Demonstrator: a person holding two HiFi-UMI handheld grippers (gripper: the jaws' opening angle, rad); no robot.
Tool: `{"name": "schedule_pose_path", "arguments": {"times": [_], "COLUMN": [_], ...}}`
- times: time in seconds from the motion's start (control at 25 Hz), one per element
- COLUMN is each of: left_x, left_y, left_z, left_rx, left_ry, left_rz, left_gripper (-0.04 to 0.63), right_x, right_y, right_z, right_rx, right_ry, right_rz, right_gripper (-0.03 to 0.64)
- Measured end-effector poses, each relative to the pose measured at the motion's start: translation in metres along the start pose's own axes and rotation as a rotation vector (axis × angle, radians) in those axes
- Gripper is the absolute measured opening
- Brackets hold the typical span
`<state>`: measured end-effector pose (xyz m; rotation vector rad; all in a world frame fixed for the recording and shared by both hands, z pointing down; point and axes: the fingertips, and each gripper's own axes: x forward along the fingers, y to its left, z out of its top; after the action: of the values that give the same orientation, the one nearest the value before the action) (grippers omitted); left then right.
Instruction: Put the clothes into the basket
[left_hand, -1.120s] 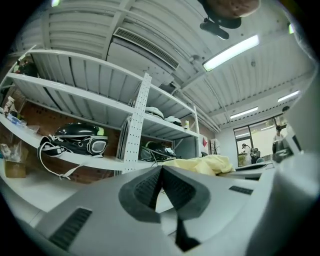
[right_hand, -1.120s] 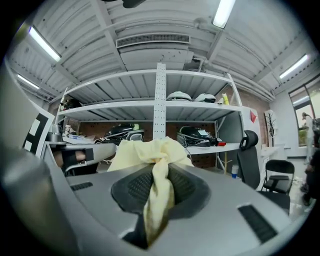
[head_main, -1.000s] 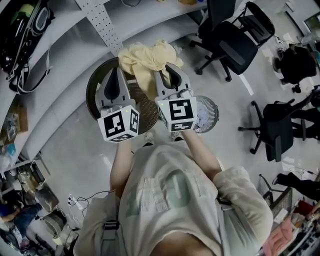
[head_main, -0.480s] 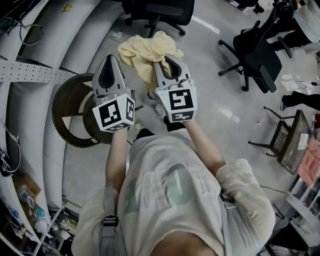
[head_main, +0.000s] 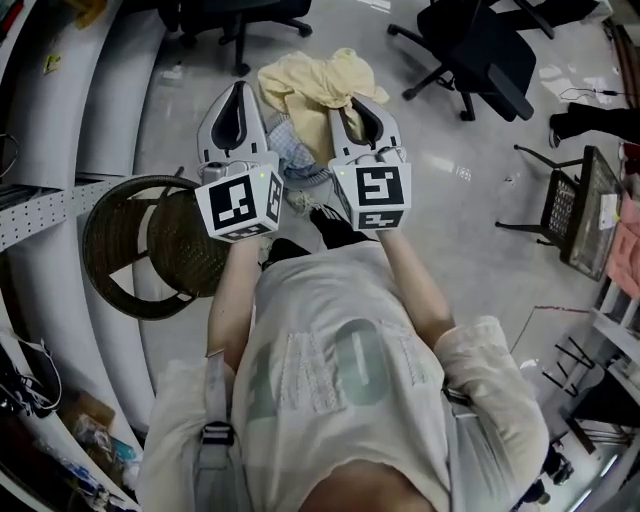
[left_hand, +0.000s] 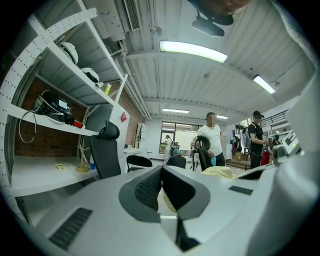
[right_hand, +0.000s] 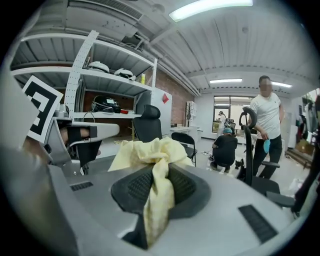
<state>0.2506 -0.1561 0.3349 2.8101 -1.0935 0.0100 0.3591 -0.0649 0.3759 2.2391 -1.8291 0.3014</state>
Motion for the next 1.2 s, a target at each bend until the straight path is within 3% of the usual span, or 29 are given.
{"name": "schedule_pose_path", "arguments": {"times": [0.24,0.28,0.36,0.4,0.76,1.12,1.16,1.2], "left_x": [0.003,0.003,0.004,0.004,0.002,0.001,0.0,-0.002], "left_y": [0.009,0.011,0.017,0.019,0.018,0.02,0.02,0.02], "left_z": [-0.012,-0.013,-0.015,-0.015,-0.013,-0.008,-0.005,-0.001], "left_rx": [0.005,0.007,0.008,0.008,0.011,0.017,0.018,0.022], "left_ry": [0.04,0.046,0.054,0.055,0.048,0.038,0.032,0.023], "left_rz": [0.036,0.045,0.061,0.067,0.072,0.092,0.097,0.105], "left_gripper": [0.017,0.017,0.017,0.017,0.017,0.017,0.017,0.017], "right_x": [0.012,0.015,0.018,0.018,0.024,0.026,0.025,0.025], "right_y": [0.008,0.012,0.019,0.023,0.016,0.014,0.015,0.015], "right_z": [-0.031,-0.039,-0.051,-0.054,-0.033,-0.027,-0.023,-0.015], "right_rx": [0.012,0.011,0.006,-0.001,-0.012,-0.028,-0.034,-0.043], "right_ry": [0.091,0.121,0.158,0.162,0.087,0.079,0.07,0.048], "right_rz": [0.081,0.099,0.128,0.14,0.12,0.132,0.136,0.135], "right_gripper": [0.067,0.091,0.213,0.229,0.229,0.229,0.213,0.155]}}
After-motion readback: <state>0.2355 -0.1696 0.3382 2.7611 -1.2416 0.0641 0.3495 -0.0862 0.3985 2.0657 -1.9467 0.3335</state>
